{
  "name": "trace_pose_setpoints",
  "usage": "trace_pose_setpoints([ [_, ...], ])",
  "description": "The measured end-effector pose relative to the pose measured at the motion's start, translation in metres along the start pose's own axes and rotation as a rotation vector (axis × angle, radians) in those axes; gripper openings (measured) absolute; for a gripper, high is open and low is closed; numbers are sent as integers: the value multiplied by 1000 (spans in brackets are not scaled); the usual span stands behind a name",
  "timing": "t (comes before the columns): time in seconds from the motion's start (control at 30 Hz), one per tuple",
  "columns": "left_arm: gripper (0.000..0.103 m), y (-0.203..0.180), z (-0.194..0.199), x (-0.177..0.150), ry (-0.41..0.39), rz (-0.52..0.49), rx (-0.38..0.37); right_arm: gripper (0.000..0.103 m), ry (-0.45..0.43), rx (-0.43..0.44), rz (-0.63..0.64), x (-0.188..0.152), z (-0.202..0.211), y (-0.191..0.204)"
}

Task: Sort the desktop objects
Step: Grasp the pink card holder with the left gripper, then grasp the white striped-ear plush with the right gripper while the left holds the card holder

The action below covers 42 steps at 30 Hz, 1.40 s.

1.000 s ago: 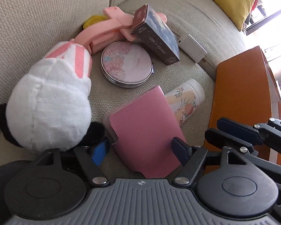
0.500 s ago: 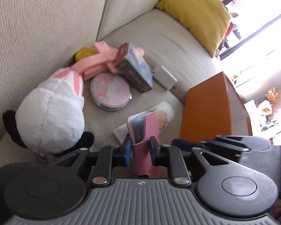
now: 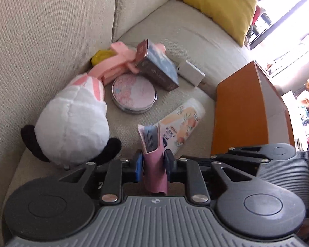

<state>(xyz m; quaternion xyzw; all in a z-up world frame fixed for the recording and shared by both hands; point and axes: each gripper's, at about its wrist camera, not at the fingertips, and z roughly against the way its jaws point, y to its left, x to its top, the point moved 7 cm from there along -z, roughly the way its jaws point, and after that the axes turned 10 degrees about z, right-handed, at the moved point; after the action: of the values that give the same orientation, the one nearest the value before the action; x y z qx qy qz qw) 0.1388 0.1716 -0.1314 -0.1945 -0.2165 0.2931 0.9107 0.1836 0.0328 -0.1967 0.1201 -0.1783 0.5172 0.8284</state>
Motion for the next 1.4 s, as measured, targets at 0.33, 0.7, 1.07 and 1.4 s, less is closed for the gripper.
trace_pose_setpoints([
  [0.33, 25, -3, -4, -8, -23, -10, 7, 14, -20, -1, -28, -4, 4, -2],
  [0.7, 23, 0, 48, -5, -121, -41, -4, 18, -94, -17, -61, 4, 28, 6],
  [1.07, 23, 44, 135, 29, -299, -25, 85, 41, -207, 75, -256, 43, 28, 21],
  [1.4, 23, 70, 121, 50, -266, -55, 171, 50, -171, 191, -435, 52, -6, 30],
])
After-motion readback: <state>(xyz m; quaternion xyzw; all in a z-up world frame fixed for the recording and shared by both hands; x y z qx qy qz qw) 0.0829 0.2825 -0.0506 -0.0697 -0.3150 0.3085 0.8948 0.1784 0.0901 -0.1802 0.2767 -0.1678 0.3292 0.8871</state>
